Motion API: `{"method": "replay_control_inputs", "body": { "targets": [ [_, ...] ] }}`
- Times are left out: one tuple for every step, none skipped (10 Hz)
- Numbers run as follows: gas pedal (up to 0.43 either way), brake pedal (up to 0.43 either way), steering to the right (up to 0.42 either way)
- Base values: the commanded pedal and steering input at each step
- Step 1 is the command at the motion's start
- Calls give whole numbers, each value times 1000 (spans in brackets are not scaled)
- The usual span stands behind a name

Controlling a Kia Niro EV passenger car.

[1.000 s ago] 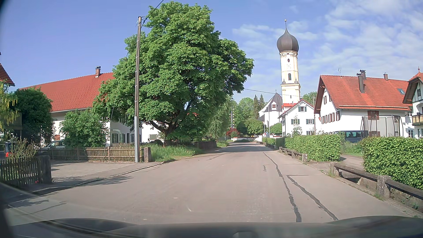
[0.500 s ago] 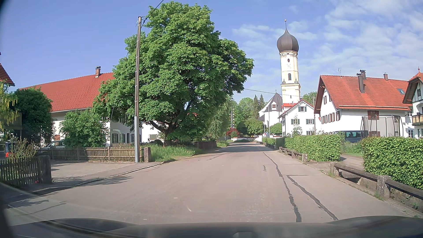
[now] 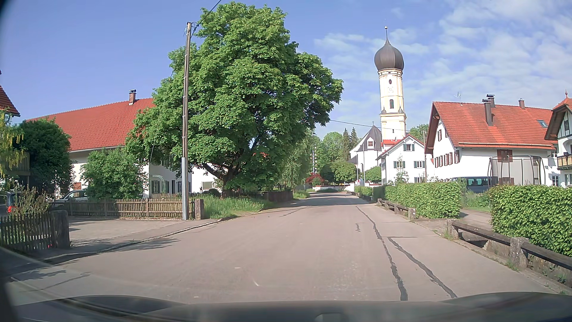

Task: Follow the waypoints while adhering to traffic rules and regulations

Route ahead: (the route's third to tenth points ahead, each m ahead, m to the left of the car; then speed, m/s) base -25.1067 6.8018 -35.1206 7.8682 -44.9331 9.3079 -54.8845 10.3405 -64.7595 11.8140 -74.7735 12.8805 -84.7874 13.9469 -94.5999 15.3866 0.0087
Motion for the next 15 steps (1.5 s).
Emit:
{"method": "replay_control_inputs", "body": {
  "targets": [
    [0, 244, 72],
    [0, 244, 70],
    [0, 244, 65],
    [0, 244, 60],
    [0, 244, 60],
    [0, 244, 60],
    [0, 244, 60],
    [0, 244, 60],
    [0, 244, 63],
    [0, 232, 74],
    [0, 171, 86],
    [0, 110, 106],
    [0, 49, 129],
    [0, 0, 155],
    [0, 0, 172]
  ]
}}
